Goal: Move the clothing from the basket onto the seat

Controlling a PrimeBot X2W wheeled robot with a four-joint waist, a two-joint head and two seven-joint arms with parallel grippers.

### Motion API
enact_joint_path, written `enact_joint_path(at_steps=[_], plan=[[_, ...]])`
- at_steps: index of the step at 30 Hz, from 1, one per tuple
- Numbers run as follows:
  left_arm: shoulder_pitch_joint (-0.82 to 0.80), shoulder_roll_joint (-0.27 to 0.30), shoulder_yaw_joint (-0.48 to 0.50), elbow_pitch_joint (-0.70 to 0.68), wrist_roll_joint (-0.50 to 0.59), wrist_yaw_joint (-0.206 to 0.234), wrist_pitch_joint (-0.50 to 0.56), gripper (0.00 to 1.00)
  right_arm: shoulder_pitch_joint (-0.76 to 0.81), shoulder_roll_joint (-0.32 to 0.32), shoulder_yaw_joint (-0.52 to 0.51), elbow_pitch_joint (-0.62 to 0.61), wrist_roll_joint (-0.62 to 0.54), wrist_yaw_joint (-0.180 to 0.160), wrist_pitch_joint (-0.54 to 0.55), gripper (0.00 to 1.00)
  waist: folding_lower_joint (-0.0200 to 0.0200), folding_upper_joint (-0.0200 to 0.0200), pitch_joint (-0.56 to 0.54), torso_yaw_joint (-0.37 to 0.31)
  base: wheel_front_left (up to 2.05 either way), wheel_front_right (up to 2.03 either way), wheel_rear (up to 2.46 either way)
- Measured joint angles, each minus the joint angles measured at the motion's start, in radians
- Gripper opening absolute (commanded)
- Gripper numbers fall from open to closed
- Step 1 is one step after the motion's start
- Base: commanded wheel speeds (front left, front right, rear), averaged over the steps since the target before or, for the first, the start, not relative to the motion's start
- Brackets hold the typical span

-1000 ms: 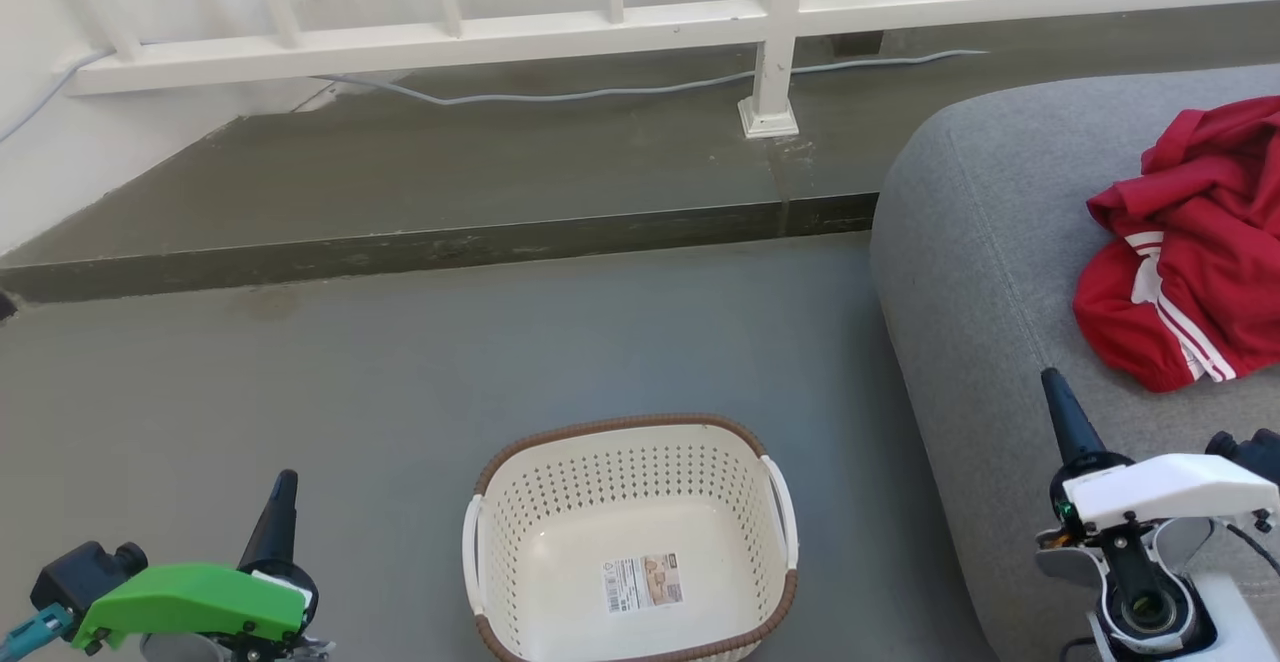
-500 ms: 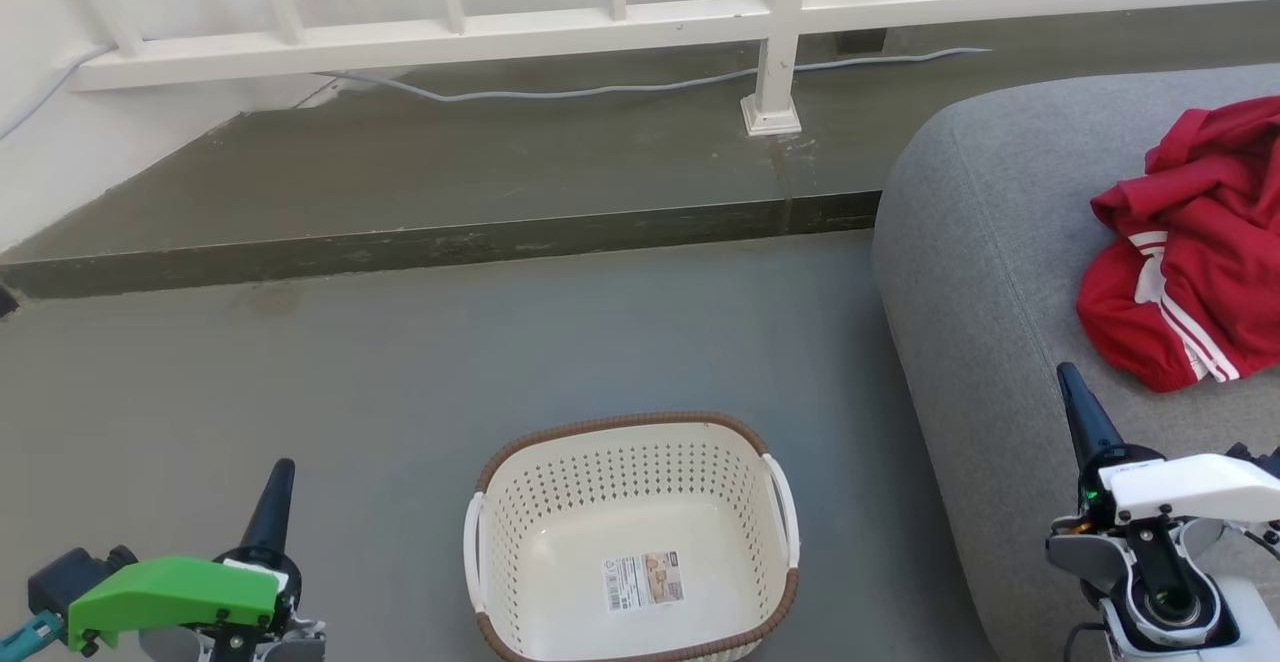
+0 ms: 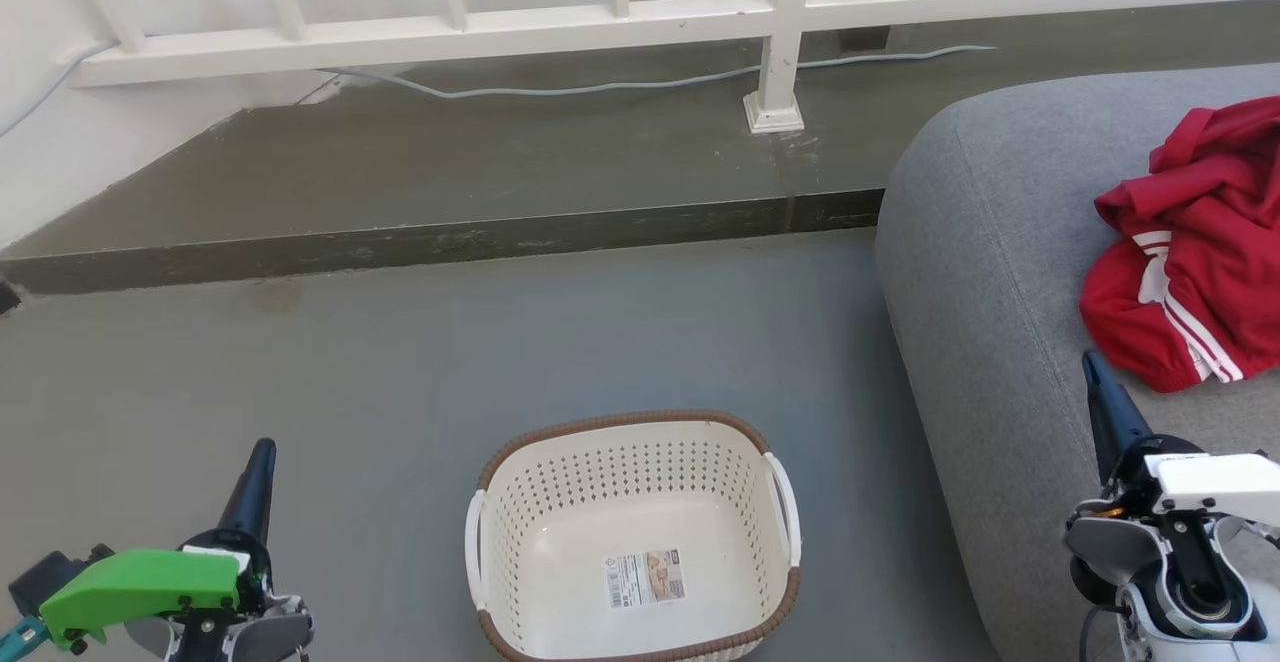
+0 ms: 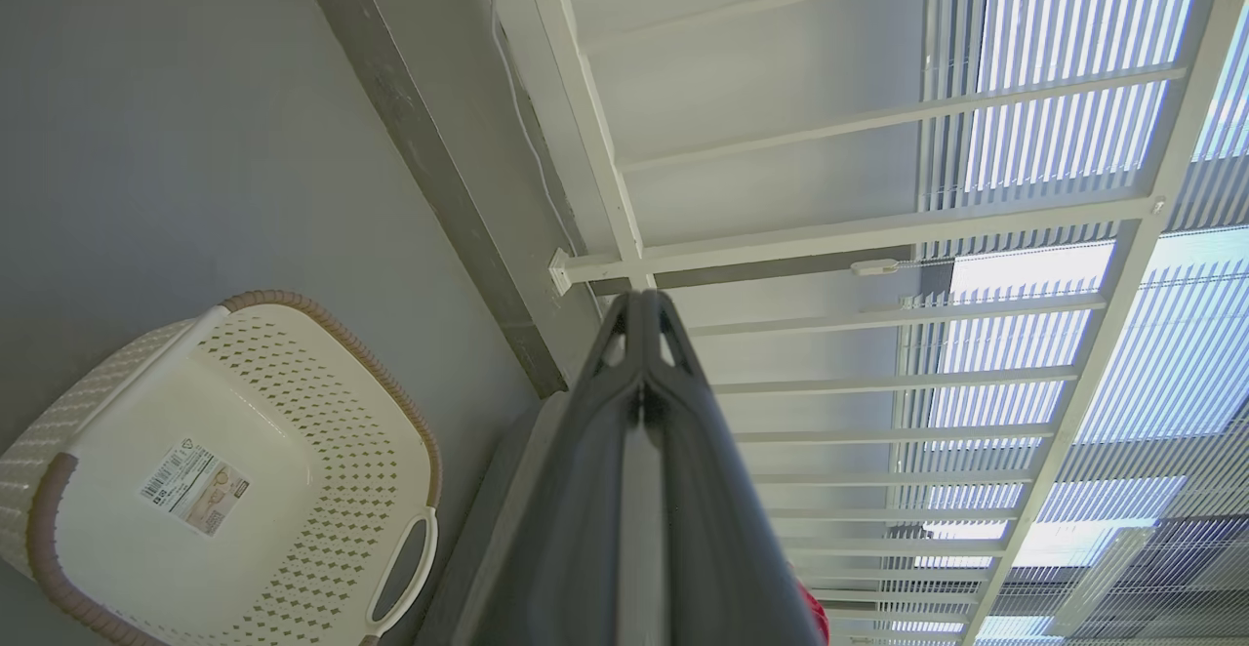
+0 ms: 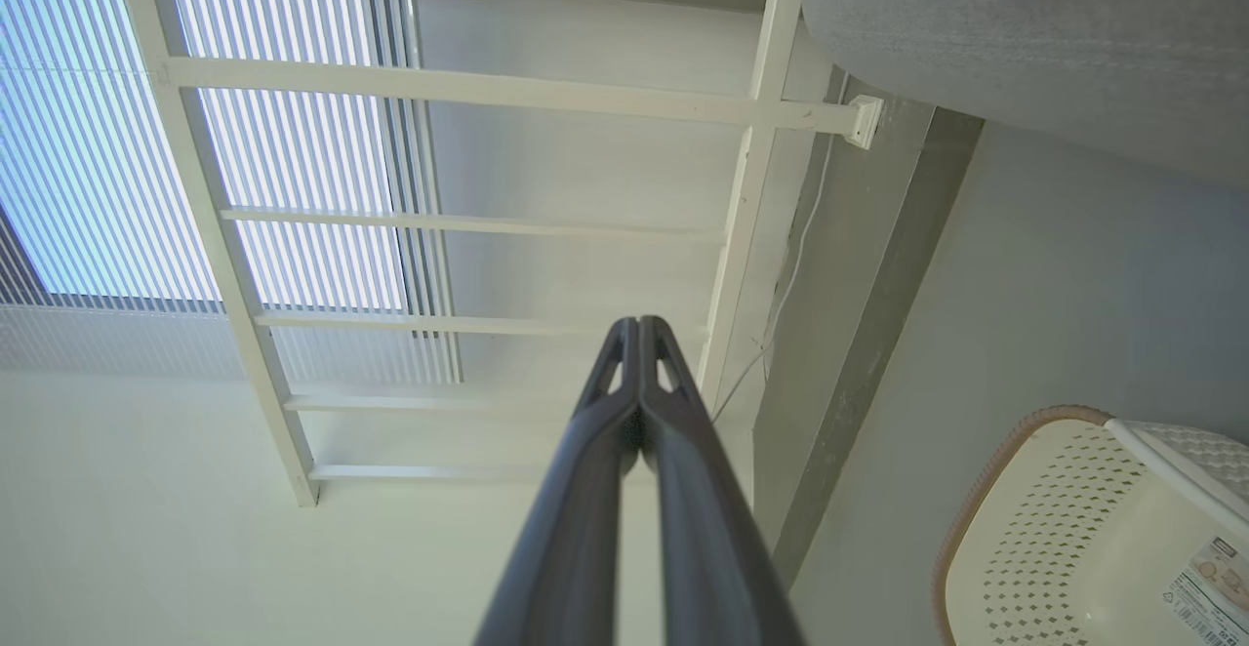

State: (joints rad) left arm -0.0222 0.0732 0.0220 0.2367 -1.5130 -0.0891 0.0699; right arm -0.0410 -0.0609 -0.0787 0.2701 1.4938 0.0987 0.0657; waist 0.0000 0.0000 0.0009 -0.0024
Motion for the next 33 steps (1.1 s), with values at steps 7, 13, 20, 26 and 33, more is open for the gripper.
enact_joint_path(at_steps=[7,13,20,26,33], plan=[[-0.011,-0.011,0.016,0.016,-0.084,-0.016,0.010,0.00,-0.014,0.005,-0.027,0.005,0.088,0.016,0.021,0.00,0.0000,0.0000,0.002,0.002,0.00,0.00,0.00],[-0.025,-0.020,0.027,0.022,-0.111,-0.025,0.014,0.00,-0.014,0.009,-0.040,0.007,0.117,0.016,0.028,0.00,0.0000,0.0000,0.002,0.002,0.00,0.00,0.00],[-0.025,-0.020,0.030,0.027,-0.111,-0.026,0.014,0.00,-0.014,0.012,-0.040,0.007,0.117,0.016,0.028,0.00,0.0000,0.0000,0.002,0.002,0.00,0.00,0.00],[-0.025,-0.020,0.030,0.032,-0.111,-0.026,0.014,0.00,-0.014,0.012,-0.040,0.007,0.117,0.016,0.028,0.00,0.0000,0.0000,0.002,0.002,0.00,0.00,0.00],[-0.026,-0.020,0.031,0.036,-0.111,-0.026,0.015,0.00,-0.014,0.012,-0.041,0.007,0.117,0.016,0.028,0.00,0.0000,0.0000,0.002,0.002,0.00,0.00,0.00]])
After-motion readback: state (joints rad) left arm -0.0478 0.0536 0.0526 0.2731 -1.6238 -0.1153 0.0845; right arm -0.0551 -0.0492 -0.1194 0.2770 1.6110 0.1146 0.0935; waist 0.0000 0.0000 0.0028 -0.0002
